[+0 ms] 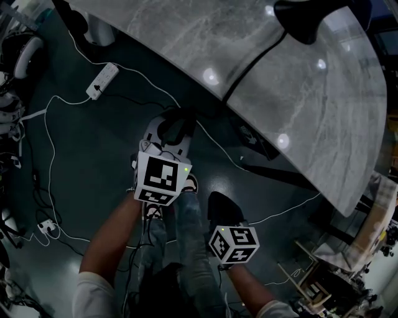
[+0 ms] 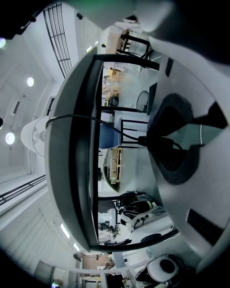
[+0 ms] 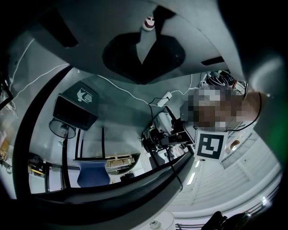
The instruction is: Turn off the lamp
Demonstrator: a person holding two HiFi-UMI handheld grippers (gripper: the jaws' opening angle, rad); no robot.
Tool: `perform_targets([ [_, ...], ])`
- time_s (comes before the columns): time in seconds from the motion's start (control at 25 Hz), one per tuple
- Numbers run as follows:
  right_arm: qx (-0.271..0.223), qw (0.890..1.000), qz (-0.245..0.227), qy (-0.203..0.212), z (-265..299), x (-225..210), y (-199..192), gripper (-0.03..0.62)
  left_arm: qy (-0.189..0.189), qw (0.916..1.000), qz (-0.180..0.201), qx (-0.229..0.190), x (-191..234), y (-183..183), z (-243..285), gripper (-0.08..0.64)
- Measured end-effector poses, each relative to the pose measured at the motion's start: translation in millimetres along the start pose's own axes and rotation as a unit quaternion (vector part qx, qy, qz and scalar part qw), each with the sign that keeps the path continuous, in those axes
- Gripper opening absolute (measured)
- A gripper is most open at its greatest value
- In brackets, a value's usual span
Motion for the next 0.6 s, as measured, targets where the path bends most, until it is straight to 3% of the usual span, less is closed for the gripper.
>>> perform_targets([
  [0.6,0.008,1.0,0.003,-0.002,5.5,-0.4,-1.1,-0.002,0.0,1.0,0.002,-0.007,0.7,-0.5,0.6,0.074],
])
Point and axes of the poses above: the fingertips, and each gripper's own axes: z forward along the fingers, x to its left, y out of its top, the point moved 9 cm from there along -z, backward along the fingers, and after that the axes turned 8 degrees about -y, right-handed, at the moved point
